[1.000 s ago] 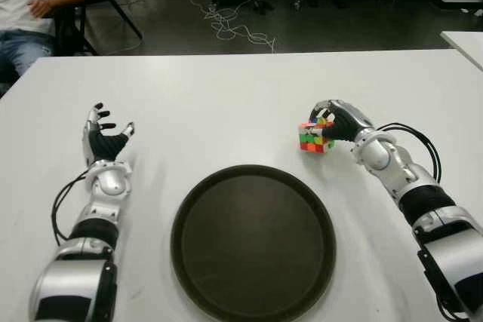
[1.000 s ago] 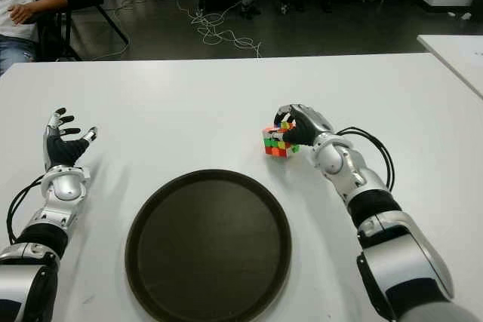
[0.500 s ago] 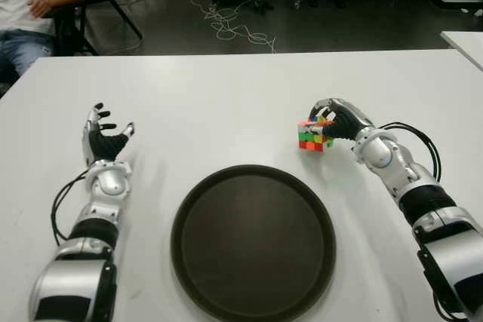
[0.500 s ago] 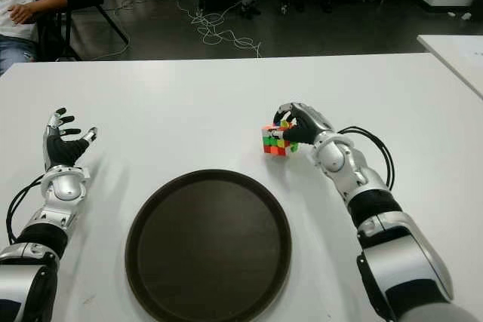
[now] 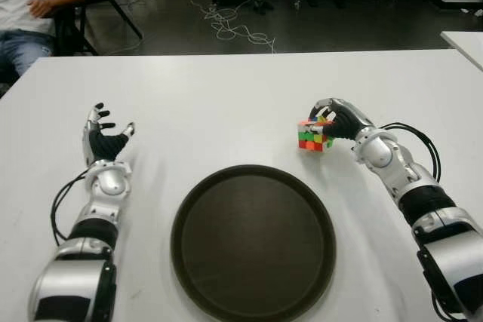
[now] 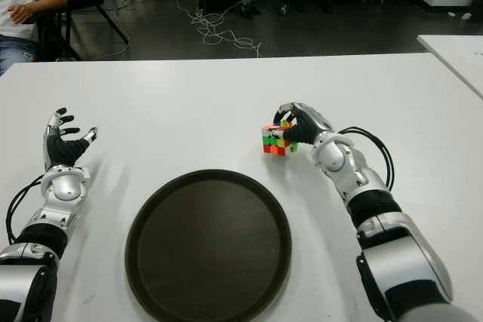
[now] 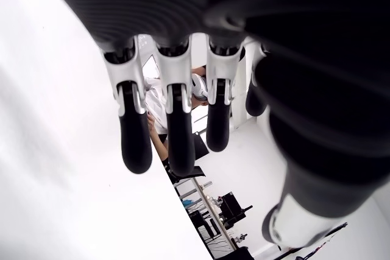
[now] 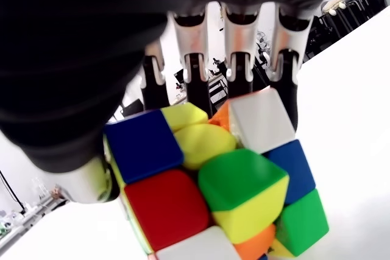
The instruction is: Pick up the Rubik's Cube and put it in the plate
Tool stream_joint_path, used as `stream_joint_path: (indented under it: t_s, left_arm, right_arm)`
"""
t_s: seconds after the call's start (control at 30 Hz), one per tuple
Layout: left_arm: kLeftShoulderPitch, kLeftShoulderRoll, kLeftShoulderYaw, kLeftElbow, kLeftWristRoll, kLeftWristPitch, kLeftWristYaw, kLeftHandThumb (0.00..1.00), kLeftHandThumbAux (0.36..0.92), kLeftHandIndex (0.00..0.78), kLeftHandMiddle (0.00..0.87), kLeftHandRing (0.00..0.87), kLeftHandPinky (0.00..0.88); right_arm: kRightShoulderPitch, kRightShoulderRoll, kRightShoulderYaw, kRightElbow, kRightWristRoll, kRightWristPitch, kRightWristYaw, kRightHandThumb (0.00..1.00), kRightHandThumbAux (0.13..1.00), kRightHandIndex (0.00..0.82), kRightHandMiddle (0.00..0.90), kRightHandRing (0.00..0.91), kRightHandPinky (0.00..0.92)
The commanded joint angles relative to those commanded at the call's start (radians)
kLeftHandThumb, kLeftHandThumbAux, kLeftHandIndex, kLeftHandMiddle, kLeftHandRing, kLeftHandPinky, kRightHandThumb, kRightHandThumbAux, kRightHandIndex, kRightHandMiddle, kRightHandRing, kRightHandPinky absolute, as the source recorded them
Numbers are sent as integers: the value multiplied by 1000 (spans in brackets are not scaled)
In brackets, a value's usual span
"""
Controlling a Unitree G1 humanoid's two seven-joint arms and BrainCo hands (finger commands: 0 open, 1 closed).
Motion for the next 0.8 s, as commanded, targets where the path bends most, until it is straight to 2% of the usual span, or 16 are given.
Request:
stream_joint_path:
  t_s: [0.2, 0.27, 0.5, 0.8]
  left_arm:
    - [-2, -3, 3, 3, -5, 2, 1, 147, 777, 128, 224, 295, 430]
    - [-3, -3, 5, 5, -7, 2, 2, 141, 784, 128, 245, 319, 458]
    - [-5, -4, 5, 10, -7, 3, 5, 137, 782, 126, 250, 315, 427]
    - [-6, -5, 3, 8, -5, 5, 4, 150, 797, 119, 229, 299, 418]
  right_arm:
    - [-2, -1, -17, -7, 16, -15, -2, 707, 719, 439, 791, 794, 782]
    - [-1, 2, -31, -15, 29, -26, -12, 706, 719, 438, 787, 794, 784]
    - [10, 13, -66, -68, 63, -54, -28, 705, 718, 438, 786, 798, 792]
    - [36, 31, -107, -110, 119, -149, -38, 704, 718, 440, 803, 813, 804]
